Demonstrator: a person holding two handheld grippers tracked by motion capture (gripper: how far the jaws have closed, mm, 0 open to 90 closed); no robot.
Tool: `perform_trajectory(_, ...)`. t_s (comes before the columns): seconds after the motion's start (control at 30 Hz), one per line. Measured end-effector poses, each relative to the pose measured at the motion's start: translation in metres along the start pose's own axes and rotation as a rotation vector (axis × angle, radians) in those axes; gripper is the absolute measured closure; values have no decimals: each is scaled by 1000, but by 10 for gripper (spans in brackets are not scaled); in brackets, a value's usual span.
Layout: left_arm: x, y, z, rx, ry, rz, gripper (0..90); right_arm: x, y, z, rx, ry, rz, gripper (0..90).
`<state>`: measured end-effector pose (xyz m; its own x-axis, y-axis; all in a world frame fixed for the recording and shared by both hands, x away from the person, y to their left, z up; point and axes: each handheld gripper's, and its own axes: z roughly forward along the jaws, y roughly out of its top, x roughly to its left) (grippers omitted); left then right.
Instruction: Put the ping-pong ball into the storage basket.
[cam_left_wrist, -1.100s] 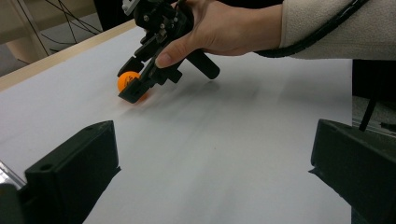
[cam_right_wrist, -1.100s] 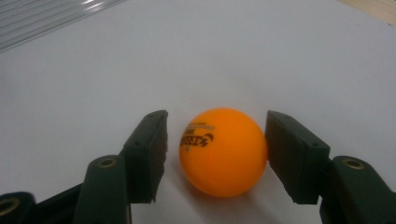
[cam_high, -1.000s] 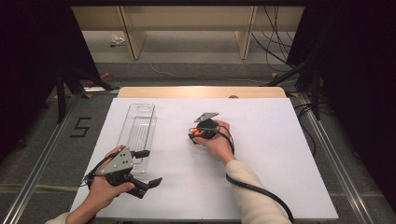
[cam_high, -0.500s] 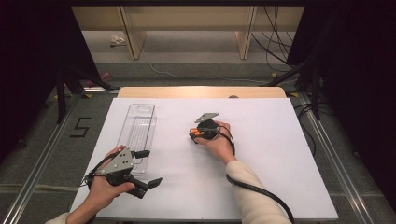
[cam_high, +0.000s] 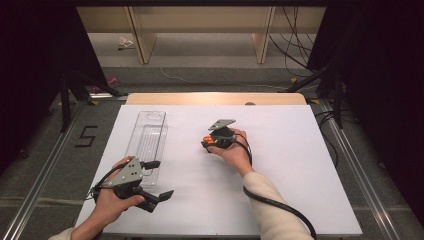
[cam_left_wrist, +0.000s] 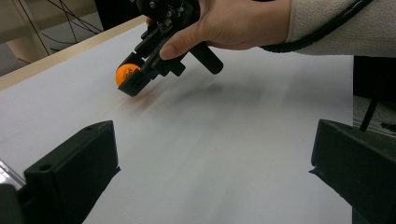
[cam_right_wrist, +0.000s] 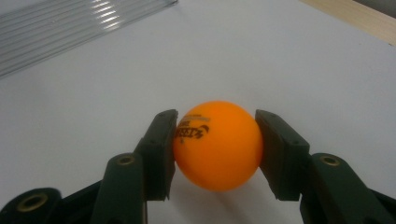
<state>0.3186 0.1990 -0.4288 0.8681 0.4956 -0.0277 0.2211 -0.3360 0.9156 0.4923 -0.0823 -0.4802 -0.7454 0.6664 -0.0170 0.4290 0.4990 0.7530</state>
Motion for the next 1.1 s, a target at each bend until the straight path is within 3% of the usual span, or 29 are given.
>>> perform_trajectory(0.47,1,0,0,-1,2,-3,2,10,4,-16,-48,19,-21,515)
perform_trajectory(1.1,0,0,0,1,0,0,2,17,12,-25,-75,32,-35,515)
